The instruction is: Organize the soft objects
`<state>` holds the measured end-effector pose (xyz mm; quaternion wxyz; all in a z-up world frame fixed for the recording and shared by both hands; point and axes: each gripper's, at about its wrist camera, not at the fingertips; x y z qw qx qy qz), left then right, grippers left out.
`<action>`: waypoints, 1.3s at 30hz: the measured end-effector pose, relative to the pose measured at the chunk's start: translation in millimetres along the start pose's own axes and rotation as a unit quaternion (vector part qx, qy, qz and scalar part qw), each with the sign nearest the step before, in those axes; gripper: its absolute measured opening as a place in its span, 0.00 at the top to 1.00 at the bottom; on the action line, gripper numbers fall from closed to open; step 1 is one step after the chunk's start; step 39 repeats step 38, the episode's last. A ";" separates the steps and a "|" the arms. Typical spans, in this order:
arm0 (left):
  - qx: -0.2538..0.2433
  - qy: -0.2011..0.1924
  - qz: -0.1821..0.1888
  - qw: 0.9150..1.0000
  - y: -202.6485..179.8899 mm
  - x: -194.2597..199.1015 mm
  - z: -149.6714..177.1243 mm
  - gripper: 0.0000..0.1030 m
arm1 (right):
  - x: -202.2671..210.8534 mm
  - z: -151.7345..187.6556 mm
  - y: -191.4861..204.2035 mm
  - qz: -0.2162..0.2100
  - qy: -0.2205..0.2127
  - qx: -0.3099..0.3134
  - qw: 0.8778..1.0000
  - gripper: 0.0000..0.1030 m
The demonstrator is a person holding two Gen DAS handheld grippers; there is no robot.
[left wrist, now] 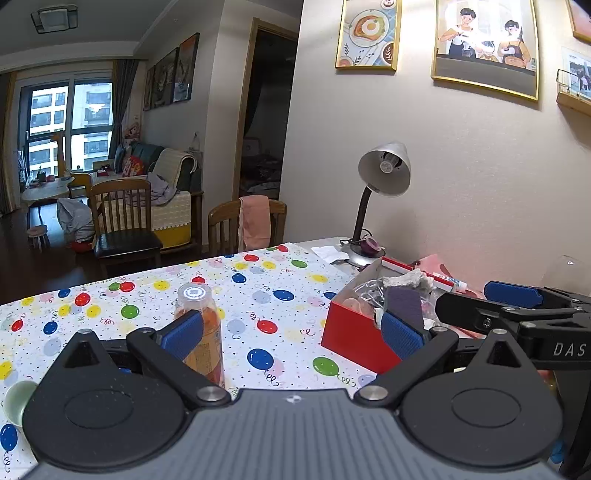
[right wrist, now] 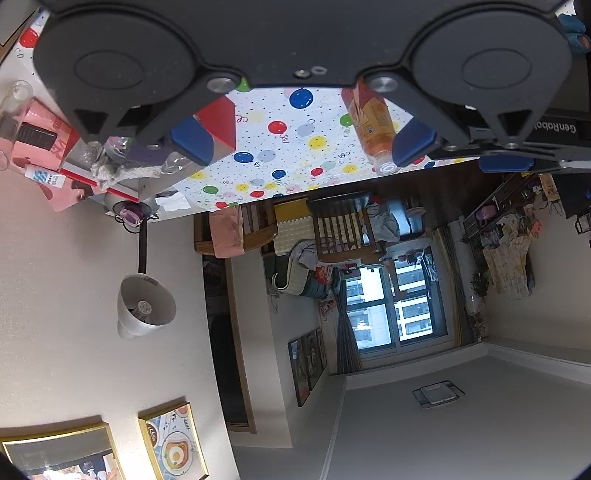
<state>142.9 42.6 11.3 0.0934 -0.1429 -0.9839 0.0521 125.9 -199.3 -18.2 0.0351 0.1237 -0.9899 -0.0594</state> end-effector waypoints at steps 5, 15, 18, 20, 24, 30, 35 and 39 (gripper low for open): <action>0.001 0.003 0.002 1.000 2.3 3.7 1.1 0.00 | 0.5 0.5 7.9 -0.005 0.001 0.005 1.000 0.00; 0.001 0.006 0.009 1.000 4.9 6.3 3.3 0.00 | 2.3 1.1 13.1 -0.001 0.003 0.002 1.000 0.00; 0.000 0.006 0.011 1.000 5.8 7.6 3.6 0.00 | 3.1 2.0 13.0 0.002 0.003 0.000 1.000 0.00; 0.001 0.007 0.011 1.000 5.8 7.3 3.7 0.00 | 3.0 2.0 12.9 0.002 0.003 0.001 1.000 0.00; 0.000 0.008 0.012 1.000 6.8 8.6 3.5 0.00 | 3.2 2.2 12.8 0.002 0.003 0.001 1.000 0.00; -0.004 0.008 0.017 1.000 7.6 9.0 4.4 0.00 | 4.1 2.3 13.3 0.006 0.004 0.001 1.000 0.00; -0.003 0.011 0.014 1.000 8.7 7.8 5.1 0.00 | 5.2 3.0 13.7 0.008 0.006 0.000 1.000 0.00; 0.000 0.014 0.015 1.000 10.8 5.9 5.9 0.00 | 5.3 3.0 13.7 0.009 0.005 0.000 1.000 0.00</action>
Point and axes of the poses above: each gripper's, at about its wrist camera, not at the fingertips, and x roughly against the way its jaws point, y to its left, z to its underside, and after that the axes turned 14 degrees about -y, right-handed
